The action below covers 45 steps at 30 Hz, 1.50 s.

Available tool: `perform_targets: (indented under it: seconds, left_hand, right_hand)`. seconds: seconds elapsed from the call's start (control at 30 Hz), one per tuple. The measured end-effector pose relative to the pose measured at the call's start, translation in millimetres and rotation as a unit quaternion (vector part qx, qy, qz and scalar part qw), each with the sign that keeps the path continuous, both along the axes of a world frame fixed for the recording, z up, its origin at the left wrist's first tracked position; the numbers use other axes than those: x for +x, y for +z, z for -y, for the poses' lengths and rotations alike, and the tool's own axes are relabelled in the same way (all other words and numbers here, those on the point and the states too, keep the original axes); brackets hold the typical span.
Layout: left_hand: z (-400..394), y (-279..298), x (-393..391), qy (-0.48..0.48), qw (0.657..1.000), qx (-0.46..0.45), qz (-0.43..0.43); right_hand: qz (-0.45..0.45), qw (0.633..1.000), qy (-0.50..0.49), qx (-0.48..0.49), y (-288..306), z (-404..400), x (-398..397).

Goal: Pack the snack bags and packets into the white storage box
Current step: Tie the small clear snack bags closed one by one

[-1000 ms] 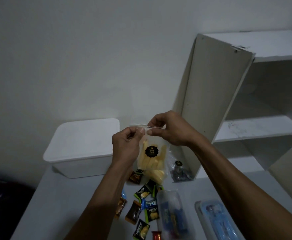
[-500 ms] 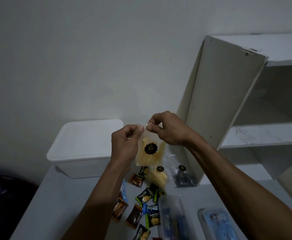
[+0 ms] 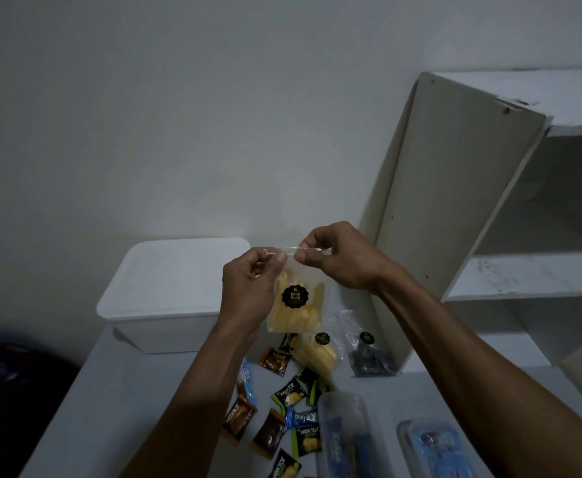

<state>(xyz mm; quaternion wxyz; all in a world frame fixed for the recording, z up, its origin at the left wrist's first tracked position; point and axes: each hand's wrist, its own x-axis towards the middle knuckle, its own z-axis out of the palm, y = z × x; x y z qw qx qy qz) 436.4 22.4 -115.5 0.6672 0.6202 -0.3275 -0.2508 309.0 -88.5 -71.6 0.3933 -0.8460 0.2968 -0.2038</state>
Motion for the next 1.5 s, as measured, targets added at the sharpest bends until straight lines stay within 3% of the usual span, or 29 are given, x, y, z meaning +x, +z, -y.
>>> perform_targets:
  seconds: [0.23,0.47,1.5]
  left_hand:
    - [1,2,0,0.035,0.999,0.001,0.002]
    - [1,3,2,-0.002,1.0,-0.003,0.004]
    - [9,1,8,0.023,0.998,0.011,-0.055]
  right_hand:
    - [0.03,0.998,-0.024,0.044,-3,-1,0]
    - [0.022,0.999,-0.01,0.039,0,0,-1]
    - [0.103,0.978,-0.114,0.139,-8,2,-14]
